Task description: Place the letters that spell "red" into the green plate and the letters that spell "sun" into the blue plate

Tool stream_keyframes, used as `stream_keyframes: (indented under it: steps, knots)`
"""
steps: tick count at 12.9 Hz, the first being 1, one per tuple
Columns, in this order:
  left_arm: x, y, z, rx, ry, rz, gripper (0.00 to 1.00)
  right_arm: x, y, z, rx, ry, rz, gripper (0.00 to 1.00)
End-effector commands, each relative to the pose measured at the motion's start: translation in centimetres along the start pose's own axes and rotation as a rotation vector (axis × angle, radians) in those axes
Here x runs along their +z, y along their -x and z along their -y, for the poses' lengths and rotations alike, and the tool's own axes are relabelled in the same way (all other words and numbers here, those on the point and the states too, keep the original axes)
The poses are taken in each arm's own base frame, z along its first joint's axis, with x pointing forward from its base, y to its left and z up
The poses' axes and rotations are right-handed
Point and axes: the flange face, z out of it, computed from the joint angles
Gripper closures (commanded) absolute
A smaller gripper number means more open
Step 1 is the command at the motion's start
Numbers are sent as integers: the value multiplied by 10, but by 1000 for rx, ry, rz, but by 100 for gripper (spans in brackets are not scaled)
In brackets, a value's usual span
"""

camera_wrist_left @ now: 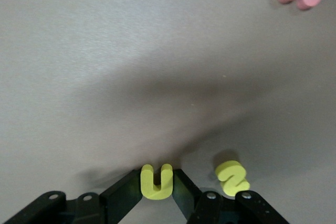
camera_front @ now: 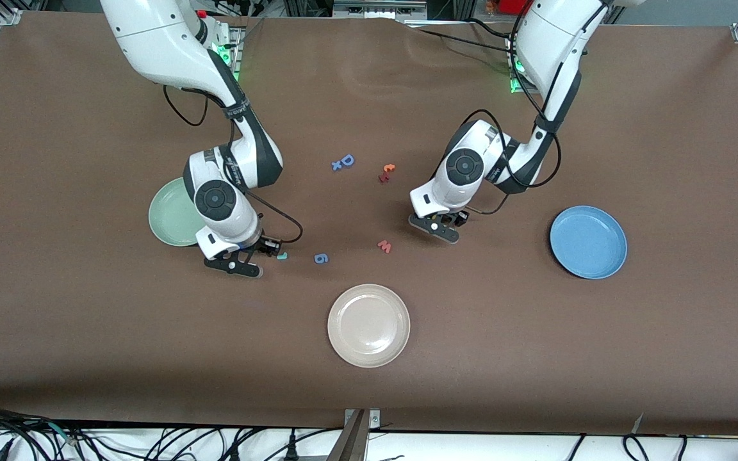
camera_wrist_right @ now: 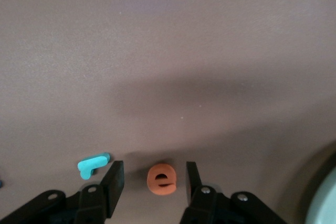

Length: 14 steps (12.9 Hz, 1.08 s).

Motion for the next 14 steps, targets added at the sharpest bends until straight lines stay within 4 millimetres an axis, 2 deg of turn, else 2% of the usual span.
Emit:
stream_keyframes:
  steps: [1,3,5,8,9,11,12,14]
  knots:
    - [-21,-7,33,11,-23,-9,78,5,0,7,12,-14,-4,44]
    - [-48,-7,77,14,-25,22,77,15,7,0,9,2,19,44]
    - [-70,0,124,26,-21,57,77,17,8,0,10,5,22,44]
    - [-88,13,192,-10,-5,90,76,18,12,-2,2,11,31,45]
    - [-91,19,216,-13,1,98,76,18,12,-2,1,11,31,53]
    - [-88,28,249,-21,14,110,76,19,12,-2,2,12,33,68]
    - [-82,32,258,-35,18,123,76,19,13,-2,-2,14,35,72]
    - [-73,45,297,-42,-15,147,76,13,11,-4,-31,15,39,81]
